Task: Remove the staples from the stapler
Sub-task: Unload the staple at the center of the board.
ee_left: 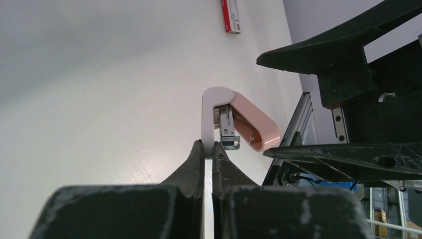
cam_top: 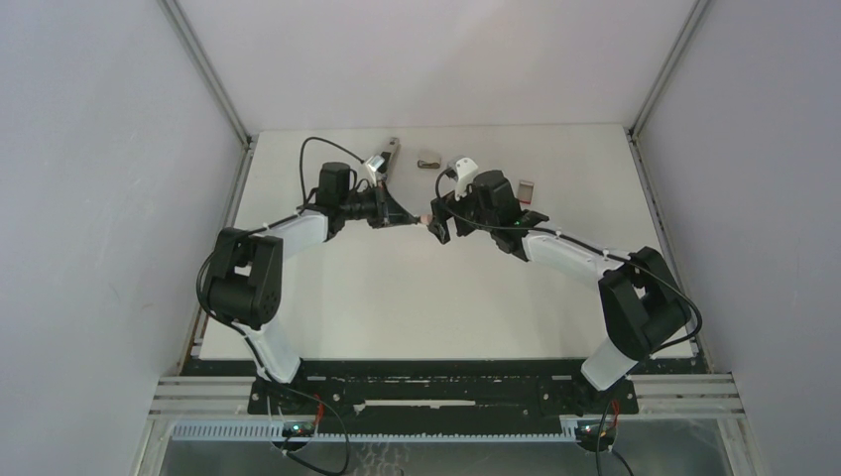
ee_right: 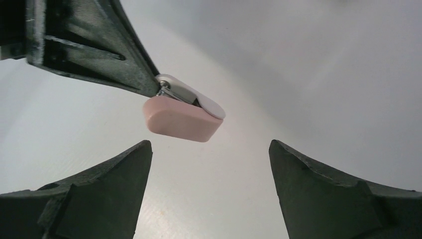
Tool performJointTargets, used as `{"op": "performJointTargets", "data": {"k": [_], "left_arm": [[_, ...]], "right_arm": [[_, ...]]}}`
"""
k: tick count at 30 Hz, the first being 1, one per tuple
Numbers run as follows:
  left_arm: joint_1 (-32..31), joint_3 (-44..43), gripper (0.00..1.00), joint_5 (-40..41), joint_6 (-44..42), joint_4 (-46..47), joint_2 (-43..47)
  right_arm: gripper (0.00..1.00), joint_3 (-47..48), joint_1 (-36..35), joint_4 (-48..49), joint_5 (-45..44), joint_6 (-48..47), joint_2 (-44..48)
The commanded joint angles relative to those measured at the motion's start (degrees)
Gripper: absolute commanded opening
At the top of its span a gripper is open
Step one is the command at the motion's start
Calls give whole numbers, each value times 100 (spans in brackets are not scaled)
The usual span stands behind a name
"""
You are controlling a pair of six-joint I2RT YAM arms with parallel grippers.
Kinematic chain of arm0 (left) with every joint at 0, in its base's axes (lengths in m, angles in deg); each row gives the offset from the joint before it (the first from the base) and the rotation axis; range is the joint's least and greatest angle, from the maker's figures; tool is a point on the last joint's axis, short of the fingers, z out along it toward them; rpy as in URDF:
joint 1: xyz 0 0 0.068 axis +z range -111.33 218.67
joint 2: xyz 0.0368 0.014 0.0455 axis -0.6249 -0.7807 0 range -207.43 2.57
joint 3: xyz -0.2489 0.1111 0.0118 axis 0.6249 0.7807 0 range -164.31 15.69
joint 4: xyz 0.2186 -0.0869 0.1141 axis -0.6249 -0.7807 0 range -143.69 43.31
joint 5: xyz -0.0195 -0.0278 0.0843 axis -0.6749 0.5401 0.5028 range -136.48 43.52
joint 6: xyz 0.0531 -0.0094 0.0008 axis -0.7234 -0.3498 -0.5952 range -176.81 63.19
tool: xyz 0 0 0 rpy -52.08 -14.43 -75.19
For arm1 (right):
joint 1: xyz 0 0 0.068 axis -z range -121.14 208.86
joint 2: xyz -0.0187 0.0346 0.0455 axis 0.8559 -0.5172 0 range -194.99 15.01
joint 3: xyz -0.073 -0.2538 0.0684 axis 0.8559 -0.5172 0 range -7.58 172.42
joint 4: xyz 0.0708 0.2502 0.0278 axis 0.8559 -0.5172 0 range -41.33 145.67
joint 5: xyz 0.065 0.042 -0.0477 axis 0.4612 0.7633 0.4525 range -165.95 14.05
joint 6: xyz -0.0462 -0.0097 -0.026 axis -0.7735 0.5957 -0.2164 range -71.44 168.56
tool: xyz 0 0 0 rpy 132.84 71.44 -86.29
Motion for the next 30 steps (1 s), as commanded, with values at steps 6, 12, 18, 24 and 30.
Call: {"op": "performJointTargets", "data": {"k": [6, 12, 18, 24, 30], "left_arm": [[-33, 123, 0, 217, -116, 19, 327], [-168, 101, 0, 384, -302, -128, 422], [-229, 80, 0, 484, -382, -212, 439], [-255, 76, 0, 496, -413, -219, 452], [-253, 88, 0, 512, -450, -230, 509]], "right_arm": [[93, 275, -196, 428, 335, 145, 214], [100, 506, -212, 340, -203, 479, -55], [100, 649, -265, 144, -369, 494, -260], [100, 685, -251, 57, -521, 604, -355], [94, 747, -107, -162, -512, 794, -393]]}}
